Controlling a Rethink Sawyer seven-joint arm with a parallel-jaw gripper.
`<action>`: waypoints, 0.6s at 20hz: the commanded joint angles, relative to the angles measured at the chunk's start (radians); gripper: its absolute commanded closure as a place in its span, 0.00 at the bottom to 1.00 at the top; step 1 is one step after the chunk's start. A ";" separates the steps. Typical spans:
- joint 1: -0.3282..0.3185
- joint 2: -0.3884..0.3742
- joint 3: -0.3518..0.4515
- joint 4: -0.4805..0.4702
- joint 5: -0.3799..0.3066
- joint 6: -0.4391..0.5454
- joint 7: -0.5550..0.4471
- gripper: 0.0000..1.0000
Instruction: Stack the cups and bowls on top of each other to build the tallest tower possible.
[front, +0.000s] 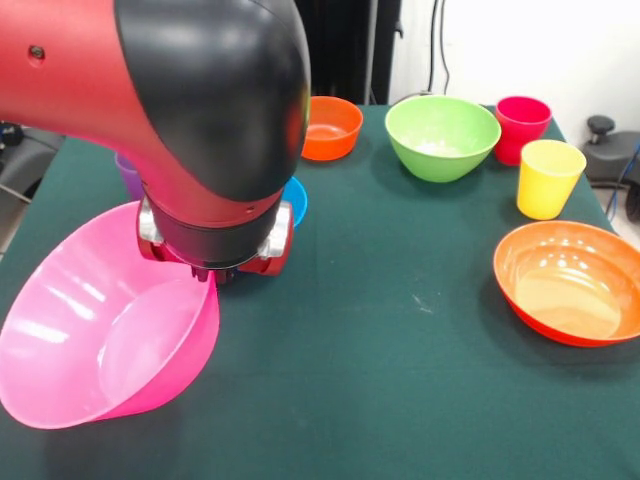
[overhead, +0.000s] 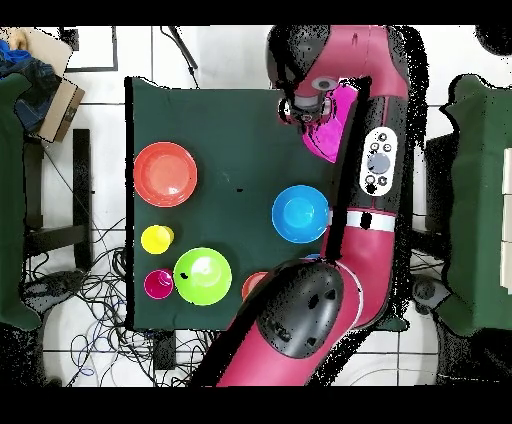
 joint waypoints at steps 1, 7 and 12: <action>0.060 -0.065 -0.090 0.128 0.026 -0.078 -0.062 1.00; 0.079 -0.094 -0.138 0.185 0.072 -0.105 -0.022 1.00; 0.090 -0.127 -0.181 0.253 0.116 -0.133 0.018 1.00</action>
